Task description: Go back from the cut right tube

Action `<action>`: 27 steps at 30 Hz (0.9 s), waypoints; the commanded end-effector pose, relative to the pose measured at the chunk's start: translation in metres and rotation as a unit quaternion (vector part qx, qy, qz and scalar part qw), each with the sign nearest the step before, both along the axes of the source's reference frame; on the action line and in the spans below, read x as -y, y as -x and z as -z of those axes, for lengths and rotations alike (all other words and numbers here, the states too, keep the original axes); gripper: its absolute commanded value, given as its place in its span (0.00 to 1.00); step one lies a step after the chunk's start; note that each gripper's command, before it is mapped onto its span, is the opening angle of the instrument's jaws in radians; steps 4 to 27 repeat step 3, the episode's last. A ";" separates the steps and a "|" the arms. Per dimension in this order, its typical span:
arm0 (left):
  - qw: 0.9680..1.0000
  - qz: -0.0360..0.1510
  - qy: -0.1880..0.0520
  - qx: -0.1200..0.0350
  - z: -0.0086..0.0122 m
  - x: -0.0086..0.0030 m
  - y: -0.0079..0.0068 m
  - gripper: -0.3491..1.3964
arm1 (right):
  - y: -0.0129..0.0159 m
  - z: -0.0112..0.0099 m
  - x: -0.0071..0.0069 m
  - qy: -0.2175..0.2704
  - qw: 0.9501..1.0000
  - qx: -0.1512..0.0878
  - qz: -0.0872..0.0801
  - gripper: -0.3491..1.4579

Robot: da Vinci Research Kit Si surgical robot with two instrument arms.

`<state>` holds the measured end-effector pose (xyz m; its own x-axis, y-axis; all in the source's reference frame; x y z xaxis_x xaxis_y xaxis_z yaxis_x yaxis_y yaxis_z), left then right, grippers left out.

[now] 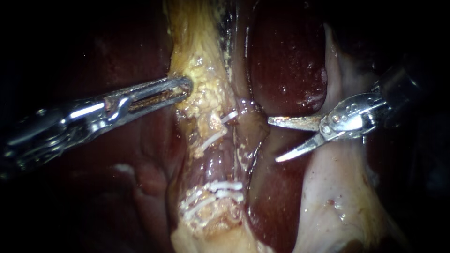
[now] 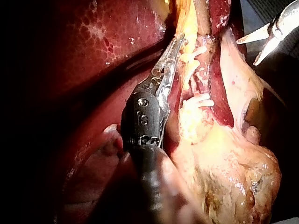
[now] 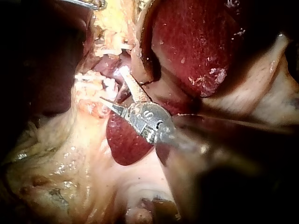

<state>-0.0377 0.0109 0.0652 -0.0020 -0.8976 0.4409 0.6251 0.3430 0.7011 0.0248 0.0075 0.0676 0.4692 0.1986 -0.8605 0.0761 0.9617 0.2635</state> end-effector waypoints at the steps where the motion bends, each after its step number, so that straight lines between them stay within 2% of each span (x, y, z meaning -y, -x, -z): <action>1: 1.000 0.000 0.000 0.000 0.0000 0.0000 0.0000 0.00 | 0.0000 0.0000 0.0000 0.000 1.000 0.000 0.000 0.98; 27: 1.000 0.000 0.000 0.000 0.0000 0.0000 0.0000 0.00 | 0.0000 0.0000 0.0000 0.000 1.000 0.000 0.000 0.98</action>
